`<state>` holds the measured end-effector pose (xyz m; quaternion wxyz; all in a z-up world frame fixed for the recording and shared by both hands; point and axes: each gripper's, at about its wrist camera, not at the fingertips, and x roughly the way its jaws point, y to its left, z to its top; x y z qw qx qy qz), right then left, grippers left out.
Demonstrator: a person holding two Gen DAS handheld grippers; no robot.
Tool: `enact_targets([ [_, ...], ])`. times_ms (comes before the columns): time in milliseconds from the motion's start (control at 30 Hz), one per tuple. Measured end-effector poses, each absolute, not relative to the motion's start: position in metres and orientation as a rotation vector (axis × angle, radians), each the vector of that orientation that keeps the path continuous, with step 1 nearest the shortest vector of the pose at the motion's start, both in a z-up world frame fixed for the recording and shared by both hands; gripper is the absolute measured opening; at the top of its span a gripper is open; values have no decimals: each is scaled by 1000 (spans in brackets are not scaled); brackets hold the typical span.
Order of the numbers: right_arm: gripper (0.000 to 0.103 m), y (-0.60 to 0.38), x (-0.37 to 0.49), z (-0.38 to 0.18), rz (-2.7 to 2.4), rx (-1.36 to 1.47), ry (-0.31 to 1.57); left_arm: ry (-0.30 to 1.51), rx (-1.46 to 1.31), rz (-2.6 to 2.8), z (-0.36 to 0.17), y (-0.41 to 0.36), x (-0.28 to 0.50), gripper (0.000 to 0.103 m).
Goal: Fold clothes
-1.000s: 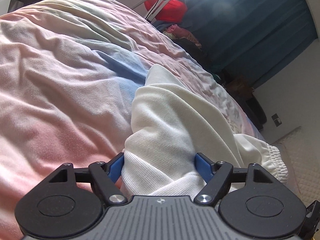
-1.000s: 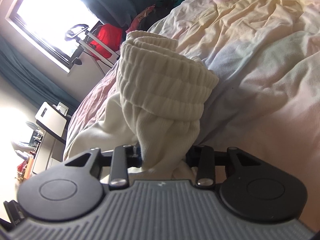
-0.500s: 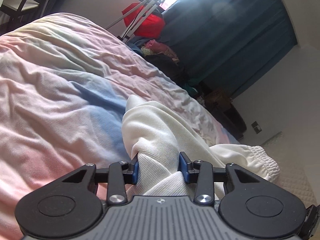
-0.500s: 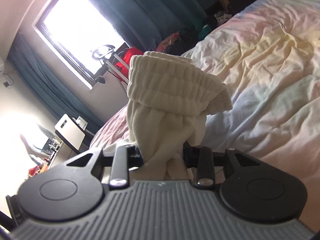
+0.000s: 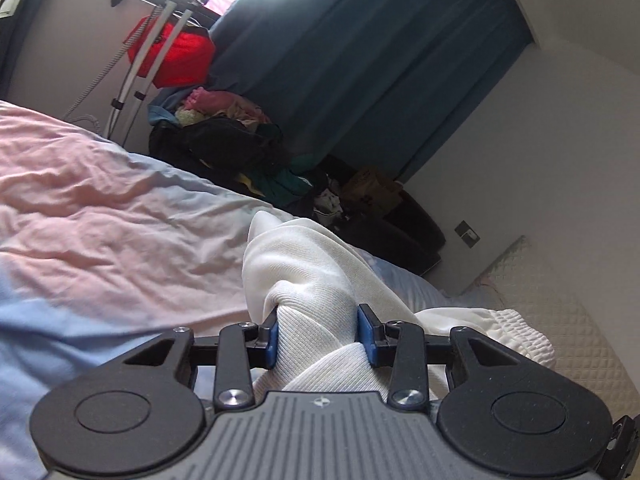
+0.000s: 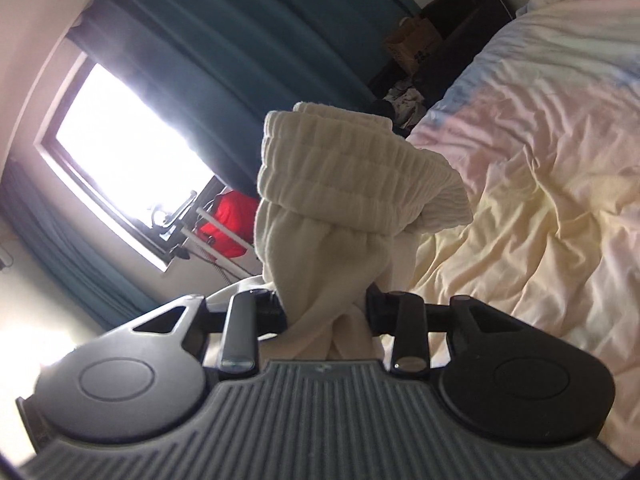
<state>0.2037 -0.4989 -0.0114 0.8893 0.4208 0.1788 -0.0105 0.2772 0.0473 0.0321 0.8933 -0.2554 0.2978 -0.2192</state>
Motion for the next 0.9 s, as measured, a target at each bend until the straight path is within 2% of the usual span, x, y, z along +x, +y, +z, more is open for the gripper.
enact_targets([
  [200, 36, -582, 279, -40, -141, 905, 432, 677, -492, -458, -2, -60, 381, 39],
  [433, 36, -617, 315, -135, -217, 987, 491, 743, -371, -481, -86, -111, 448, 41],
  [600, 39, -596, 293, -173, -240, 995, 453, 736, -257, -511, -128, -91, 437, 49],
  [667, 51, -586, 284, -185, -286, 1018, 467, 741, -202, -521, -139, -85, 426, 54],
  [767, 56, -576, 273, -194, -315, 1057, 502, 733, -181, -526, -133, -72, 407, 60],
  [900, 56, -572, 254, -172, -347, 1089, 625, 707, -118, -525, -90, -61, 377, 59],
])
